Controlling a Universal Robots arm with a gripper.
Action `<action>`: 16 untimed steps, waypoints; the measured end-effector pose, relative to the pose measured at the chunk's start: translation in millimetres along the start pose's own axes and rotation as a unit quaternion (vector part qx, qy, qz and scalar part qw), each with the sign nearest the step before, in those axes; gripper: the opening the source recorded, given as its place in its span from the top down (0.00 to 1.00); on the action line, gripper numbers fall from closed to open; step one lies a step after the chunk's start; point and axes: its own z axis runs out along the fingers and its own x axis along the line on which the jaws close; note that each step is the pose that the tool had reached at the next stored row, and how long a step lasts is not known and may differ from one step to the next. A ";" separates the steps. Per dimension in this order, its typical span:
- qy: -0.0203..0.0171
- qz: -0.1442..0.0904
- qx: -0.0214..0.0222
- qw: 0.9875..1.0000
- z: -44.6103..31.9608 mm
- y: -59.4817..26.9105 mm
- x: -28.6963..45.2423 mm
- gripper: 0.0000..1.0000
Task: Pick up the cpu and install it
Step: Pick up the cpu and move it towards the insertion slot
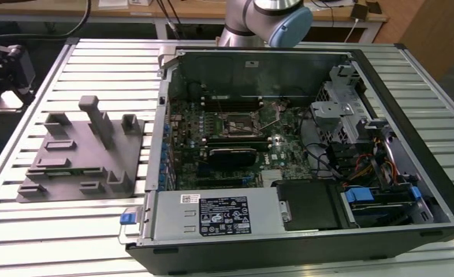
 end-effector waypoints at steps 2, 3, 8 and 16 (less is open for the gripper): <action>0.000 0.000 0.000 1.000 -5.5 0.3 -0.1 0.46; 0.000 0.000 0.000 1.000 -8.5 0.4 -0.1 0.46; 0.000 0.000 0.000 1.000 -23.6 1.2 -0.4 0.46; 0.000 0.000 0.000 1.000 -42.1 2.1 -0.7 0.46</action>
